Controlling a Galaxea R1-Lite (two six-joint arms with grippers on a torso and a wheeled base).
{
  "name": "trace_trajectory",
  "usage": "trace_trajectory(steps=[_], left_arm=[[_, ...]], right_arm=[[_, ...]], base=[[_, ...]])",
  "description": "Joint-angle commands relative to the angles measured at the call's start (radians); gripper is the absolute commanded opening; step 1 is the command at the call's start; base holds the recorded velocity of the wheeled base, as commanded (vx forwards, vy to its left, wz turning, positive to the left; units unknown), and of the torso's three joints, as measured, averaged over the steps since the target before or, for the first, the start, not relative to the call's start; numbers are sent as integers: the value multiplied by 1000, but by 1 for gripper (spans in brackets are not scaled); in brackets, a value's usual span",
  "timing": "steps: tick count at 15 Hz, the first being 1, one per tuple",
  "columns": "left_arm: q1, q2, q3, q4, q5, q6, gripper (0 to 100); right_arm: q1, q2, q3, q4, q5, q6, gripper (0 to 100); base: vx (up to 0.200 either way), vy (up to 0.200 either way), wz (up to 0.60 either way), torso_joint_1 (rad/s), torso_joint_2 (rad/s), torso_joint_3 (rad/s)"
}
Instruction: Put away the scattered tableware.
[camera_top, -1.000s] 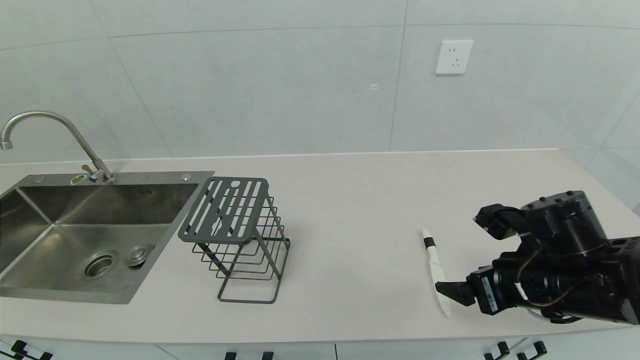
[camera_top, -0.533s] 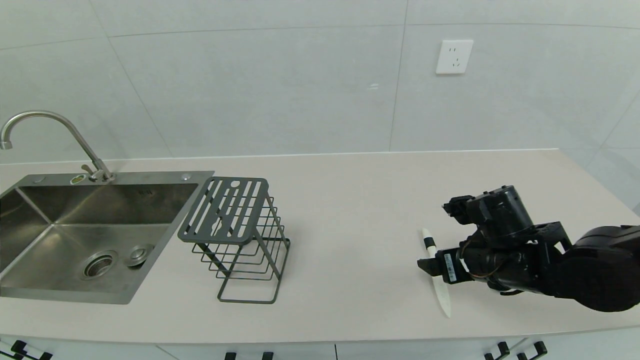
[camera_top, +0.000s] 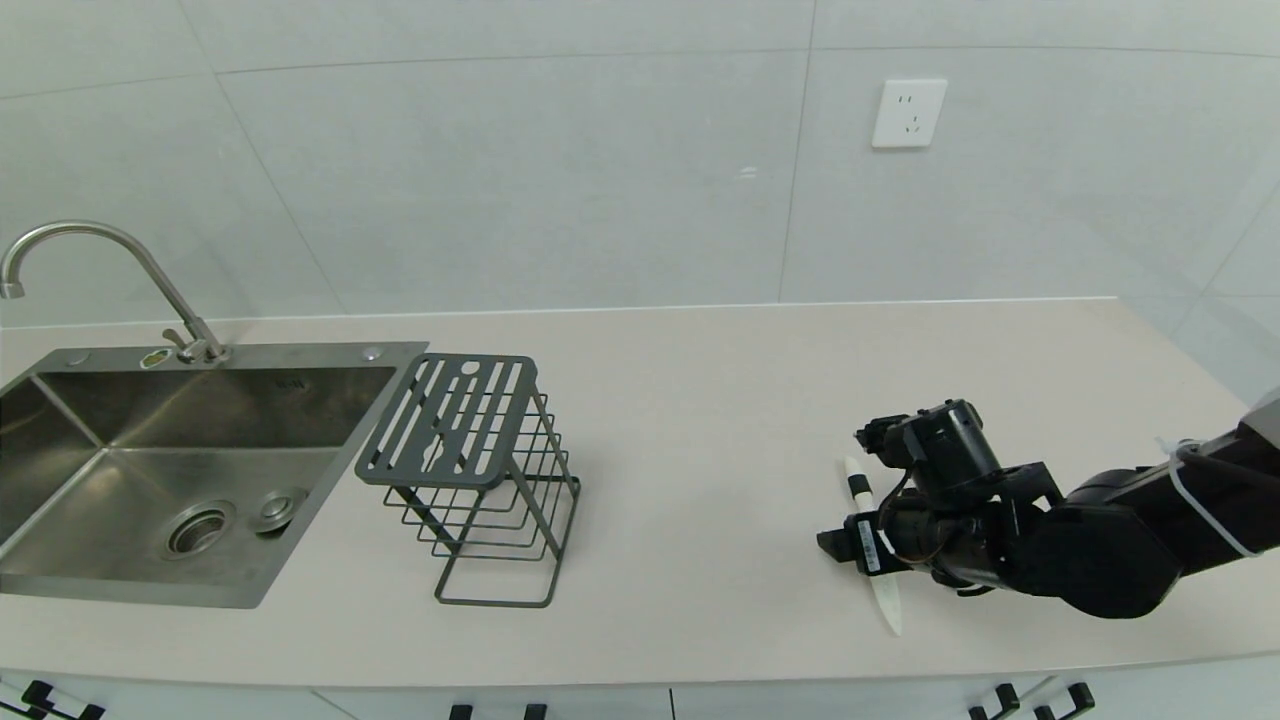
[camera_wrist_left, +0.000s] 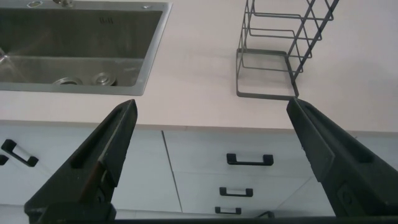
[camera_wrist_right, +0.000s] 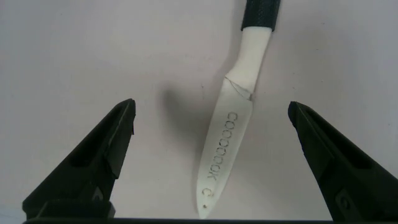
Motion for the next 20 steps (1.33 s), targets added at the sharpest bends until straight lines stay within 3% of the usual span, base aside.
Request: trace_trajectory(steps=[1, 20], left_arm=[[0, 1, 0, 0, 1, -1, 100], [0, 1, 0, 0, 1, -2, 100]], right_arm=[[-10, 9, 4, -1, -10, -2, 100], [-45, 89, -33, -42, -33, -43, 100]], base=[[0, 0, 0, 0, 0, 0], [0, 0, 0, 0, 0, 0]])
